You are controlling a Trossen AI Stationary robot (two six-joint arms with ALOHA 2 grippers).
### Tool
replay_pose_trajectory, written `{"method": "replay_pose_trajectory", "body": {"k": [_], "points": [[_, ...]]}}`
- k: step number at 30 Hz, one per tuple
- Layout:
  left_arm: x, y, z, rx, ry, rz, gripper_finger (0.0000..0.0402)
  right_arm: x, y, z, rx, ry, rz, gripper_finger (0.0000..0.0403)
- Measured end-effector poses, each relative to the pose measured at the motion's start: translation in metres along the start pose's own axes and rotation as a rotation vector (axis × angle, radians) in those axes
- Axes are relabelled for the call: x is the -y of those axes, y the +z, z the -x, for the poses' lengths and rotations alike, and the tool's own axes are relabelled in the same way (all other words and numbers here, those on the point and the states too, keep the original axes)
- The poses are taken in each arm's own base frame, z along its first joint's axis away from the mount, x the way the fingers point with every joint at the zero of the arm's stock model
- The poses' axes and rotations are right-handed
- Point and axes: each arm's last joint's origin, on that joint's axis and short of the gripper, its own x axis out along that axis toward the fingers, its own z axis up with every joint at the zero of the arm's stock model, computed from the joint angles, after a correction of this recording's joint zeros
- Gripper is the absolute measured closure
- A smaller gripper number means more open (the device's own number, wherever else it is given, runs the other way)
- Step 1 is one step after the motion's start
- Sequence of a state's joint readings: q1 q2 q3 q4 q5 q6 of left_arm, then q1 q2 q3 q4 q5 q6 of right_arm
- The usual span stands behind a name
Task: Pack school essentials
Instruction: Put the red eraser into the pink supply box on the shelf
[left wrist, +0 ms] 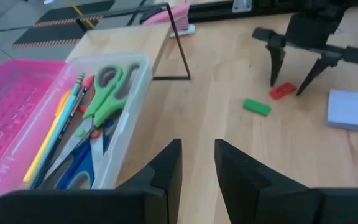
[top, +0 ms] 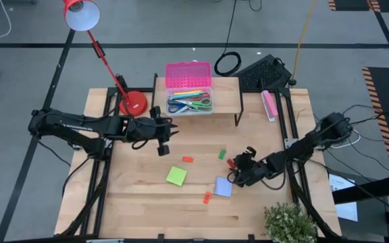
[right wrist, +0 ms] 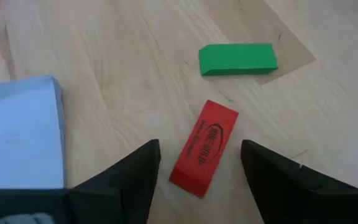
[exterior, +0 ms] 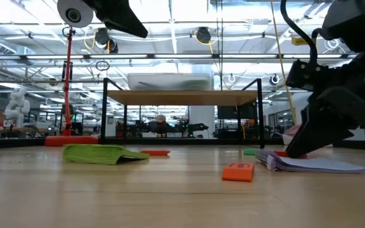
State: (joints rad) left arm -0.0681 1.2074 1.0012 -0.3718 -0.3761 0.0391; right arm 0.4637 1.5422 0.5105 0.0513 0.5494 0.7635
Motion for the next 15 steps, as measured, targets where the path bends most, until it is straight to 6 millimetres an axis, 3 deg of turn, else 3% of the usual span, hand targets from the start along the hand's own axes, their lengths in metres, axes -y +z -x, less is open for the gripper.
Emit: {"method": "replay_pose_trajectory", "body": {"k": [15], "points": [[0.0011, 0.0009, 0.0000, 0.009, -0.036, 0.003, 0.0304, 0.0002, -0.0021, -0.0013, -0.003, -0.015, -0.052, 0.0322]]}}
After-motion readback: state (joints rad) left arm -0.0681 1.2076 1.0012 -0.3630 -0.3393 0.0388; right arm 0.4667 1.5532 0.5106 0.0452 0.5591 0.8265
